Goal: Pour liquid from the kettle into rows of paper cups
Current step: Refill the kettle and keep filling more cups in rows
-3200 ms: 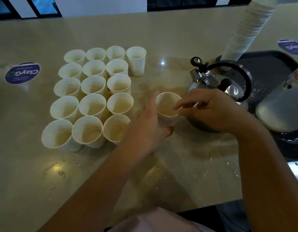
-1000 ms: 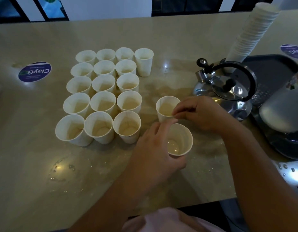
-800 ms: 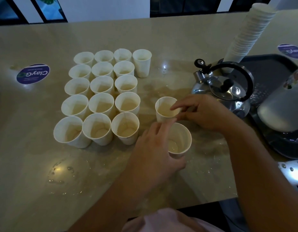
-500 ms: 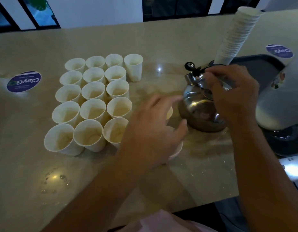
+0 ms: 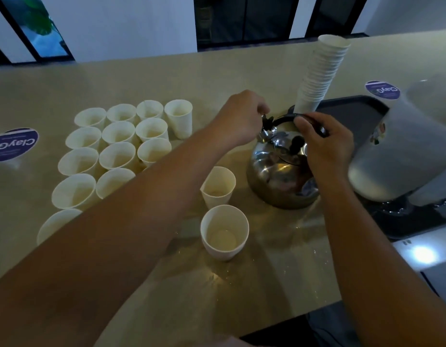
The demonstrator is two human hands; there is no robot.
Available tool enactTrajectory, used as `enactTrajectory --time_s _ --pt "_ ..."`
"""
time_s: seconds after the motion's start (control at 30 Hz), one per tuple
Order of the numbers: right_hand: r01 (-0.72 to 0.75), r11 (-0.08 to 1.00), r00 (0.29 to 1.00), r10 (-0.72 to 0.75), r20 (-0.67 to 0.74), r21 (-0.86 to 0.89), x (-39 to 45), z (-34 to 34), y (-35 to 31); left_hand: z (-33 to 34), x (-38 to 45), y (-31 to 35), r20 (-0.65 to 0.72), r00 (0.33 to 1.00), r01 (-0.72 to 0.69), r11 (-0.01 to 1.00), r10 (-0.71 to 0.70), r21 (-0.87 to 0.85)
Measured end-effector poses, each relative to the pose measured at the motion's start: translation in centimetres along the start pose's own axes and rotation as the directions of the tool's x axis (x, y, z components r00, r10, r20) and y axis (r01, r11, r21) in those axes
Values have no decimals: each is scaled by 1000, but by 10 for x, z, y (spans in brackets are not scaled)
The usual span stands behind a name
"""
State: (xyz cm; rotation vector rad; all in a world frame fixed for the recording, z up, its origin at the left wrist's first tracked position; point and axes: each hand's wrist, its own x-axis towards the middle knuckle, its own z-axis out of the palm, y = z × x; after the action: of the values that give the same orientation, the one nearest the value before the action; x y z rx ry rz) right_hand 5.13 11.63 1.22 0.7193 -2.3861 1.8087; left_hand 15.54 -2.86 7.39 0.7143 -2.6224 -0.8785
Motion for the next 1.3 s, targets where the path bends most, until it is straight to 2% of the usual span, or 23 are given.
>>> enactTrajectory --time_s 0.13,0.27,0.43,0.77,0.93,1.3 --pt "-22 994 999 26 -33 103 4 5 0 12 12 -1 47 999 0 1000 -1 30" --pt "-19 988 1000 19 5 155 9 4 0 12 10 -1 75 997 -25 1000 25 -1" --pt "18 992 994 -31 102 123 13 -1 -10 0 3 -10 3 1000 -23 996 24 -83" --pt "144 986 944 -162 288 86 29 -19 -51 -37 -17 -10 -35 999 -16 990 12 -141" --pt "200 978 882 -208 424 64 30 -22 -68 -54 -27 -3 39 999 23 981 -16 -191" --pt "346 938 732 -281 620 18 28 -21 -90 -62 -42 -4 226 970 156 935 -84 -320"
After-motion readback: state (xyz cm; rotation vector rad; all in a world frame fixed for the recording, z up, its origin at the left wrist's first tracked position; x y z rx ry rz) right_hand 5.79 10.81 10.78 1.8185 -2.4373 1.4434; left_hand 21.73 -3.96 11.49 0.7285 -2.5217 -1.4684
